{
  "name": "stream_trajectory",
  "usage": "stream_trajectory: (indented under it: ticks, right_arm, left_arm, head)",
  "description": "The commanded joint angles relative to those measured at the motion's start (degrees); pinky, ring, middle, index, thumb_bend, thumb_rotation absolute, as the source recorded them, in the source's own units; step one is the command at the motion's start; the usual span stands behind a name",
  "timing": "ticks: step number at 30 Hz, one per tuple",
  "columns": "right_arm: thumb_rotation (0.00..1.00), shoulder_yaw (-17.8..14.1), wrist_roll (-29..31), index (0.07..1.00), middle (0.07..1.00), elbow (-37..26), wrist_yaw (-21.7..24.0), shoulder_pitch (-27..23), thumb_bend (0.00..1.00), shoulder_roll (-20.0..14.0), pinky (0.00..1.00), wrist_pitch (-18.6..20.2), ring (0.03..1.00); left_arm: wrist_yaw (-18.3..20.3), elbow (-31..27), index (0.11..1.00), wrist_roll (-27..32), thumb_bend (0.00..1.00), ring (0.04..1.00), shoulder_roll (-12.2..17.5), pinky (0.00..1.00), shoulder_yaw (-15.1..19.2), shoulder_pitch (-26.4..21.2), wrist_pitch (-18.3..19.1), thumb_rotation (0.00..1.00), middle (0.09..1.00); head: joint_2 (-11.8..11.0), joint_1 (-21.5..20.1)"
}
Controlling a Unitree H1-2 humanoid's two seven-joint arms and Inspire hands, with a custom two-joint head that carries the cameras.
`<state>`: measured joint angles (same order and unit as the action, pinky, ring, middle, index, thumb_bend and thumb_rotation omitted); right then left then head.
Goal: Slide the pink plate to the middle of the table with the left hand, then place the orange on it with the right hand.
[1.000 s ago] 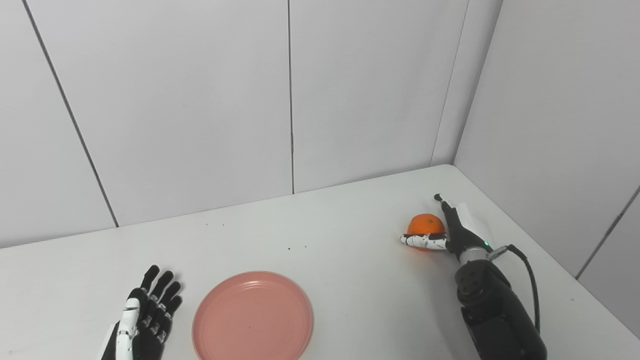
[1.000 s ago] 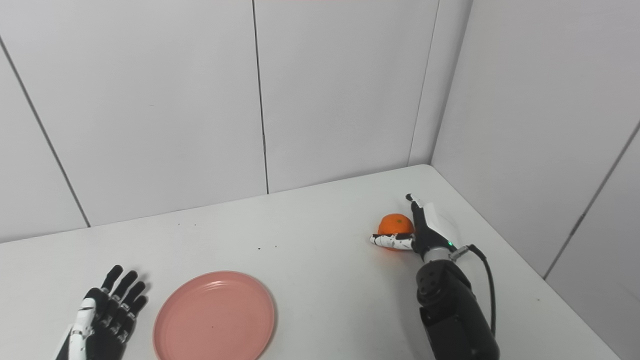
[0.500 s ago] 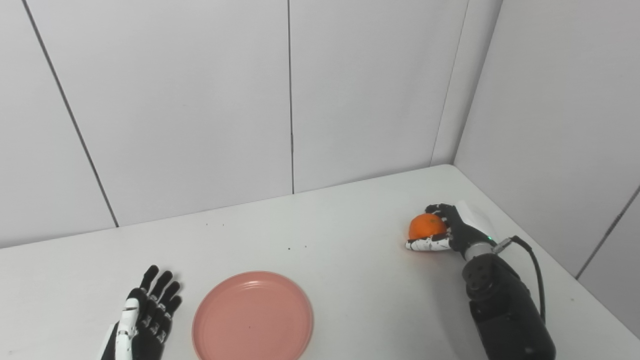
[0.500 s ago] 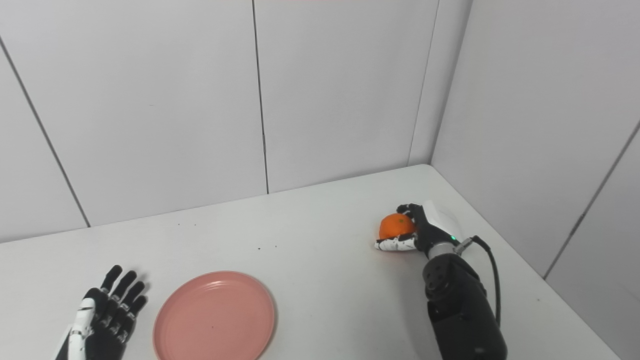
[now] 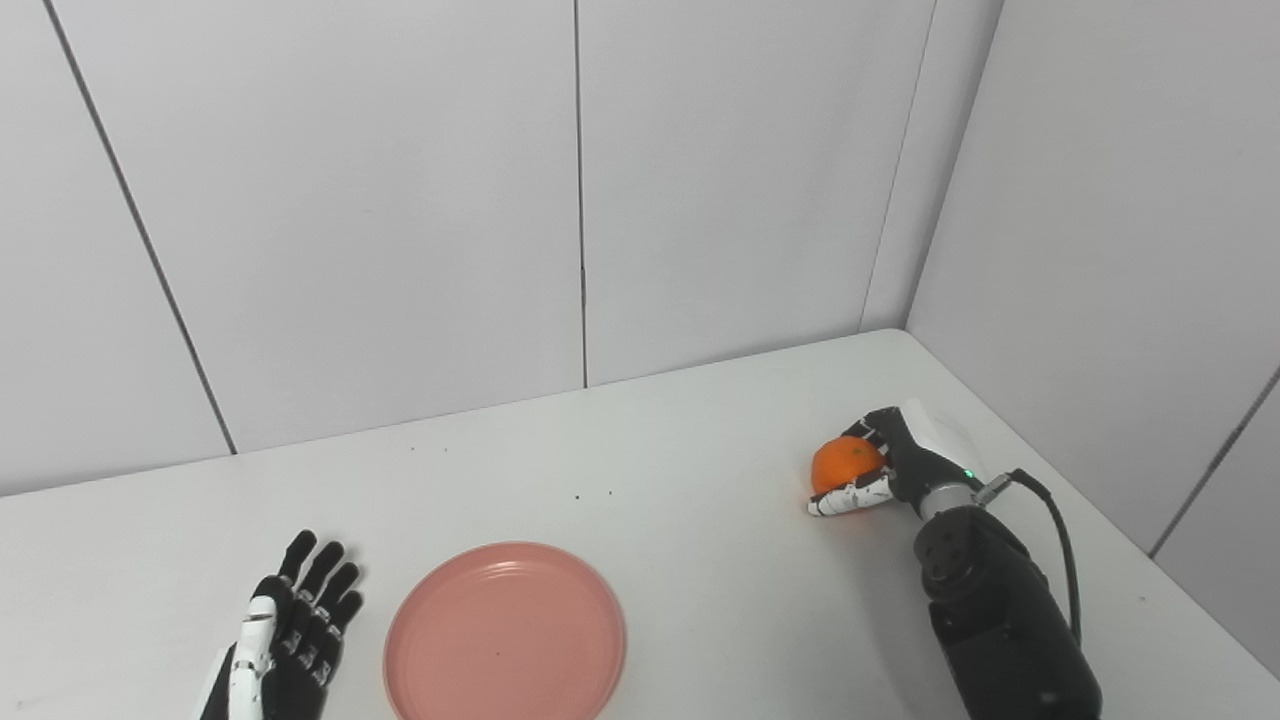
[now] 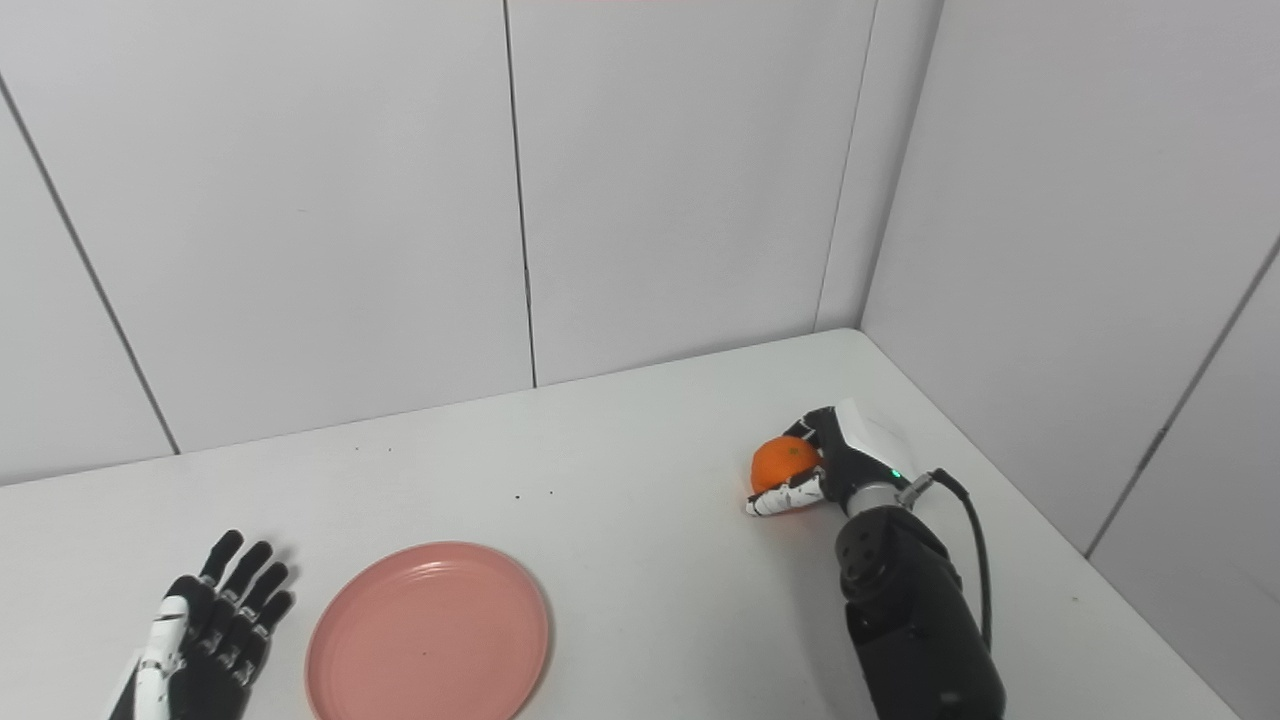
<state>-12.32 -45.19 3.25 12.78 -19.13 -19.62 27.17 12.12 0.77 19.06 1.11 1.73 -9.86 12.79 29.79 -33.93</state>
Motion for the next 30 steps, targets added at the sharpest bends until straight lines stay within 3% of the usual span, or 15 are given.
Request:
stream_trajectory:
  ticks: [1, 8, 15, 20, 30]
  right_arm:
    - [0.14, -0.2, 0.2, 0.485, 0.495, -1.0, -1.4, -1.3, 0.52, -1.1, 0.37, -0.3, 0.426]
    - [0.13, -3.4, 1.0, 0.485, 0.471, -8.1, -0.6, -1.0, 0.52, 0.2, 0.34, -0.3, 0.404]
    - [0.14, -3.5, 0.4, 0.486, 0.484, -19.3, 1.9, -1.1, 0.52, 2.3, 0.36, -0.3, 0.419]
    - [0.14, -1.5, -1.1, 0.485, 0.474, -25.1, 4.9, -2.0, 0.52, 4.7, 0.35, -0.3, 0.419]
    - [0.13, 6.8, -3.9, 0.485, 0.486, -32.8, 8.7, -3.7, 0.52, 9.6, 0.36, -0.3, 0.434]
  left_arm:
    - [-1.5, 1.4, 0.949, -0.2, 0.31, 0.952, 0.0, 0.98, 0.4, 1.2, 3.2, 1.00, 0.955]
    - [-1.5, 1.5, 0.945, -0.6, 0.31, 0.941, -0.3, 0.96, 0.2, 1.2, 2.7, 1.00, 0.948]
    - [-1.7, 1.6, 0.934, -1.4, 0.32, 0.939, -0.6, 0.95, -0.2, 1.2, 2.0, 1.00, 0.943]
    - [-2.0, 1.5, 0.935, -1.7, 0.32, 0.937, -0.8, 0.95, -0.5, 1.3, 1.7, 1.00, 0.944]
    - [-2.8, 0.6, 0.913, -3.3, 0.34, 0.915, -1.8, 0.93, -1.4, 1.7, 1.0, 1.00, 0.922]
  head:
    - [0.1, 0.0]
    - [0.5, 1.2]
    - [0.7, 2.4]
    - [1.1, 3.5]
    - [2.2, 7.4]
